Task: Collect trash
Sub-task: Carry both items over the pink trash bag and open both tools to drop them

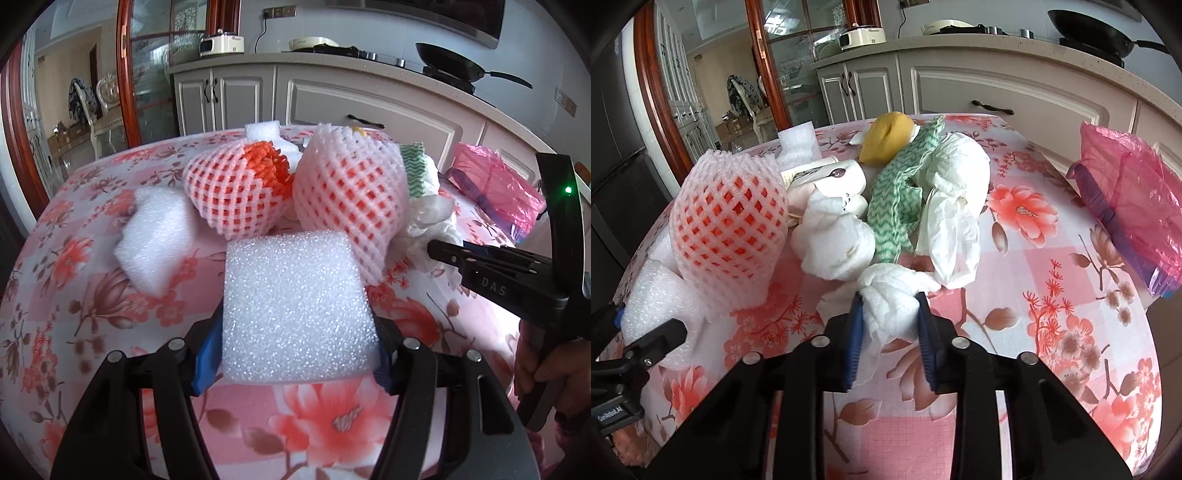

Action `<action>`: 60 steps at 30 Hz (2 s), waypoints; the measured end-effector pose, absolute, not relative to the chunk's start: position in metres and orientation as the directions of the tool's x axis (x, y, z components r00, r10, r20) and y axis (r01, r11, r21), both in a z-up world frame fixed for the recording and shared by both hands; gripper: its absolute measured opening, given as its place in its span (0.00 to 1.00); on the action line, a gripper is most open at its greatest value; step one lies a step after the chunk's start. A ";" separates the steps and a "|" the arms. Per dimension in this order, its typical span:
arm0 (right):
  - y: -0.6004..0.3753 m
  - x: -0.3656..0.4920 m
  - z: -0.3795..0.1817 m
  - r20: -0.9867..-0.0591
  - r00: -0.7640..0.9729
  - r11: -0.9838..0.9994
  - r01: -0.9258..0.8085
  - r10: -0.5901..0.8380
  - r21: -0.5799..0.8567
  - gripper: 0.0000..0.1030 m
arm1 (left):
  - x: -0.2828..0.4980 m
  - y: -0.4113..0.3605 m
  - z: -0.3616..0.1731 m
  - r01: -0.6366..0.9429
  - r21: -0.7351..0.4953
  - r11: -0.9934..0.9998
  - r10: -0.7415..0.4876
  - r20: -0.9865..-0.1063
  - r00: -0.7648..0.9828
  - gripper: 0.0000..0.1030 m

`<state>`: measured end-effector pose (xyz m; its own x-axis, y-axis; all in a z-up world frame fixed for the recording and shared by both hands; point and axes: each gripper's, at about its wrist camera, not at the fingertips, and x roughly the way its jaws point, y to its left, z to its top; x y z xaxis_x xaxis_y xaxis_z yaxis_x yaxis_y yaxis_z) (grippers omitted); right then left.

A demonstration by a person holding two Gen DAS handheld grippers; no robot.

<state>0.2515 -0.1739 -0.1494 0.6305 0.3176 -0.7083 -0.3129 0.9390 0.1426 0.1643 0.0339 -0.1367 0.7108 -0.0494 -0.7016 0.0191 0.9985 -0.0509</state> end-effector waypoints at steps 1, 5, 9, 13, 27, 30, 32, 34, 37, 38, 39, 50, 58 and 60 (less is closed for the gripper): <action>-0.176 0.246 -0.147 -0.701 0.636 0.938 -0.315 0.322 0.145 0.24 | 0.161 0.034 -0.135 0.020 -0.050 0.999 -0.049 -0.697 0.716 0.62; -0.183 0.227 -0.138 -0.675 0.663 0.939 -0.311 0.325 0.146 0.23 | 0.150 0.033 -0.127 0.030 -0.061 0.998 -0.063 -0.671 0.739 0.62; -0.195 0.210 -0.125 -0.649 0.688 0.943 -0.290 0.325 0.166 0.23 | 0.142 0.022 -0.113 0.060 -0.051 0.997 -0.079 -0.632 0.771 0.62; -0.208 0.194 -0.111 -0.605 0.729 0.947 -0.269 0.319 0.176 0.23 | 0.137 0.008 -0.102 0.083 -0.038 0.996 -0.089 -0.607 0.789 0.62; -0.272 0.159 -0.067 -0.493 0.835 0.966 -0.170 0.245 0.193 0.23 | 0.147 -0.060 -0.065 0.236 -0.003 0.972 -0.201 -0.535 0.820 0.62; -0.290 0.162 -0.060 -0.470 0.860 0.976 -0.126 0.197 0.179 0.23 | 0.162 -0.082 -0.059 0.272 0.001 0.962 -0.230 -0.527 0.818 0.62; -0.302 0.165 -0.057 -0.459 0.874 0.982 -0.095 0.162 0.166 0.23 | 0.174 -0.098 -0.052 0.302 0.005 0.953 -0.256 -0.513 0.819 0.62; -0.317 0.173 -0.053 -0.448 0.886 0.986 -0.055 0.122 0.159 0.23 | 0.186 -0.113 -0.048 0.328 0.011 0.945 -0.278 -0.501 0.820 0.62; -0.341 0.183 -0.049 -0.433 0.899 0.989 0.004 0.060 0.146 0.23 | 0.210 -0.142 -0.040 0.376 0.021 0.926 -0.318 -0.490 0.812 0.62; -0.349 0.187 -0.048 -0.429 0.903 0.990 0.023 0.040 0.142 0.23 | 0.218 -0.150 -0.037 0.390 0.022 0.921 -0.331 -0.486 0.809 0.62; -0.354 0.189 -0.047 -0.425 0.905 0.990 0.036 0.025 0.136 0.23 | 0.227 -0.160 -0.034 0.406 0.022 0.913 -0.347 -0.479 0.806 0.62; -0.431 0.244 -0.034 -0.400 0.912 0.984 0.145 -0.091 0.105 0.24 | 0.324 -0.262 -0.016 0.535 0.057 0.843 -0.457 -0.448 0.768 0.62; -0.467 0.293 -0.038 -0.425 0.903 0.984 0.120 -0.055 0.129 0.24 | 0.391 -0.302 -0.019 0.535 0.011 0.845 -0.467 -0.473 0.747 0.62; -0.473 0.303 -0.039 -0.430 0.902 0.985 0.117 -0.051 0.129 0.24 | 0.408 -0.313 -0.022 0.539 0.003 0.843 -0.471 -0.481 0.740 0.62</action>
